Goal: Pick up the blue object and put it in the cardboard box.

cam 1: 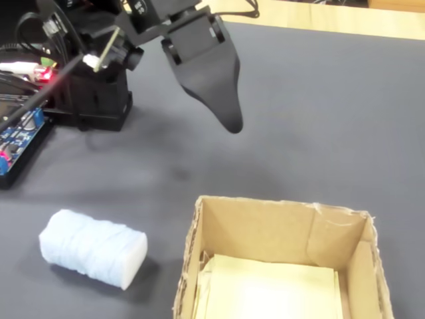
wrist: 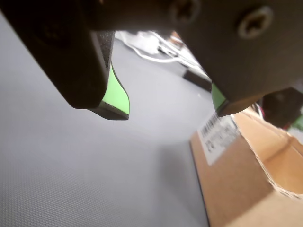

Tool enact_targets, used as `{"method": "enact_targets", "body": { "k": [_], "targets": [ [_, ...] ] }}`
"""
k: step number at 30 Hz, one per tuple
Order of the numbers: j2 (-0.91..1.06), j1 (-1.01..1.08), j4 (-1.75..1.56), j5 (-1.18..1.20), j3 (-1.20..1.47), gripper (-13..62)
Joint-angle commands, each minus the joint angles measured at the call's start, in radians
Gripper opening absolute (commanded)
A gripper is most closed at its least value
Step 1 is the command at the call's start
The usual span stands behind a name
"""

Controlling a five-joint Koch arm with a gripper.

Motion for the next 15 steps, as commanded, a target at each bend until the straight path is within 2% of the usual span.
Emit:
{"method": "enact_targets", "body": {
  "k": [1, 15],
  "targets": [
    [-0.005, 0.015, 0.009, -0.04, -0.084, 33.0],
    [-0.193, 0.281, 0.247, -0.04, -0.31, 33.1]
  ]
}}
